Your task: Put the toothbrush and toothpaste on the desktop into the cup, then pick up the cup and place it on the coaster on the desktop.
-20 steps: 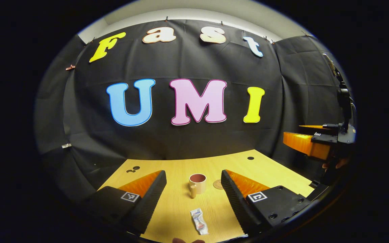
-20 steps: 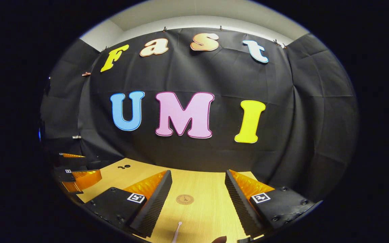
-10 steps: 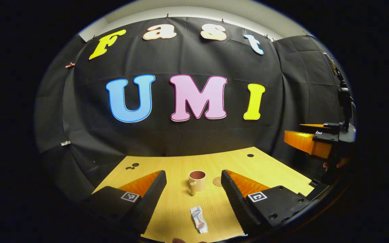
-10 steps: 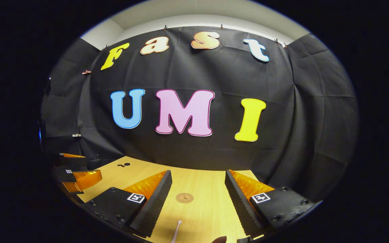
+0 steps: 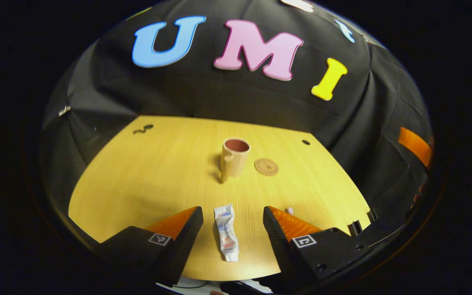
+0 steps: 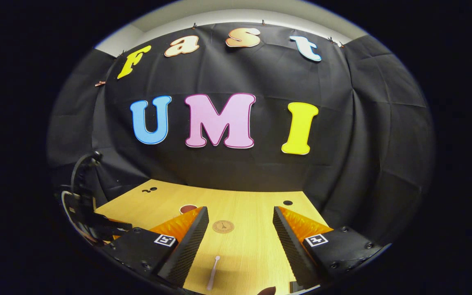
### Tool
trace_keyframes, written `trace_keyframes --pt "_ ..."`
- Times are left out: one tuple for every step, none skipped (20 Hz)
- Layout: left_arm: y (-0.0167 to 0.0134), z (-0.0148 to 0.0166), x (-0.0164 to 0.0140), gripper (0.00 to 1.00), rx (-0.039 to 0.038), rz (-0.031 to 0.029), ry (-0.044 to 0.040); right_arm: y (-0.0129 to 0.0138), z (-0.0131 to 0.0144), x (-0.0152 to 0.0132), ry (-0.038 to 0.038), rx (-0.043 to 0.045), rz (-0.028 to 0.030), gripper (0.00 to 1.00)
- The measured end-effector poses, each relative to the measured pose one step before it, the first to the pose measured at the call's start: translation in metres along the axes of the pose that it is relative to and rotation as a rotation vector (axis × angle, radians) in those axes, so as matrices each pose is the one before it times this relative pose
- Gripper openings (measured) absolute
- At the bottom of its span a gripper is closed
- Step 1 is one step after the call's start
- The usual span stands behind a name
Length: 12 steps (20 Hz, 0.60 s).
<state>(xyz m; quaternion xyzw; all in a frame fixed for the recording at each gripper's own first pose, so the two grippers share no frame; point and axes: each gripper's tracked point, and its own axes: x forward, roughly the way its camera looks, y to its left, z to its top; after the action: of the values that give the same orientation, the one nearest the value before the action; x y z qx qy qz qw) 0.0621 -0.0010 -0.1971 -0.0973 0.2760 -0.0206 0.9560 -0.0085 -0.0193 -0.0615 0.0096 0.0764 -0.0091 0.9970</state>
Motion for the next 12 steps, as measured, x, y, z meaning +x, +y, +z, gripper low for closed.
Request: trace_keyframes --pt "0.00548 -0.01493 0.01731 0.91 0.00966 0.00833 0.04663 -0.00302 -0.00380 -0.00054 0.01041 0.00204 -0.00533 0.97" --pt "0.00178 -0.00985 0.01476 0.86 0.01781 0.00231 0.03911 -0.00245 -0.00429 -0.00045 0.01089 0.00202 -0.00415 0.97" --pt "0.00078 -0.00878 0.01431 0.84 0.01317 0.00345 0.03713 -0.00262 -0.00312 0.00046 0.00962 0.00199 -0.00390 0.97" --pt "0.00126 -0.00716 0.01330 0.79 0.00235 -0.00120 0.03490 -0.00297 -0.00358 0.00072 0.00862 0.00178 -0.00327 0.97" --pt "0.00173 -0.00655 0.01223 0.77 -0.00968 -0.00453 0.03558 -0.00233 -0.00285 0.00058 0.00851 0.00082 -0.00262 0.97" --pt "0.00007 -0.00267 0.00807 0.74 -0.01167 -0.00486 0.02628 -0.00170 -0.00312 0.00136 0.00876 -0.00009 -0.00131 0.97" --pt "0.00077 -0.00389 0.00942 0.73 -0.00984 -0.00514 0.02339 -0.00098 -0.00285 0.00191 0.00807 -0.00085 -0.00013 0.97" --pt "0.00003 -0.00192 0.00802 0.72 -0.00260 -0.00481 0.01878 -0.00075 -0.00386 0.00099 0.00811 -0.00035 0.00034 0.97" --pt "0.00041 -0.00103 0.00605 0.80 -0.00112 -0.00008 0.02205 -0.00046 -0.00341 0.00224 0.00963 0.00137 0.00145 0.97" --pt "0.00080 -0.00049 0.00484 0.70 -0.00280 0.00438 0.02168 0.00044 -0.00462 0.00174 0.01166 0.00294 0.00307 0.97" --pt "-0.00064 -0.00282 0.00560 0.69 -0.00295 0.00222 0.02020 0.00047 -0.00409 0.00285 0.01111 0.00272 0.00346 0.97" --pt "0.00047 0.00242 0.00411 0.65 0.00288 0.00985 0.00770 0.00109 -0.00362 0.00240 0.01232 0.00227 0.00386 0.97"
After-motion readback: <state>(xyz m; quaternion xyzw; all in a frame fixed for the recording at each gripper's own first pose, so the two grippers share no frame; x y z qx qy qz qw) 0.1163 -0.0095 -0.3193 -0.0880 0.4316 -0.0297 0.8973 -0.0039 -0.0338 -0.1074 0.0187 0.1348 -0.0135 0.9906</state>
